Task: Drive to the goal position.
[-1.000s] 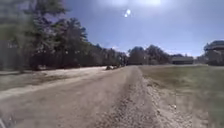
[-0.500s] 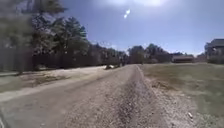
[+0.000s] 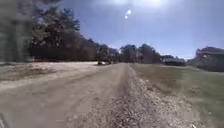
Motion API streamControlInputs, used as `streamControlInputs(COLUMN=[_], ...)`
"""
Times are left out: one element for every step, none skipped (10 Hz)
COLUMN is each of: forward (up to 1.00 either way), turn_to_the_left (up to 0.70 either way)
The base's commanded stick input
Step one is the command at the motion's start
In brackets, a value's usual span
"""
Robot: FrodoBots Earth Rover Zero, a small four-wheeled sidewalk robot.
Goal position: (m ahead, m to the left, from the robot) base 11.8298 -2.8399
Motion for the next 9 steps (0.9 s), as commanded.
streamControlInputs(forward=[0.70,0.70,0.70,0.70,0.70,0.70,0.70,0.70,0.70], turn_to_the_left=[0.03,0.03,0.03,0.03,0.03,0.03,0.03,0.03,0.03])
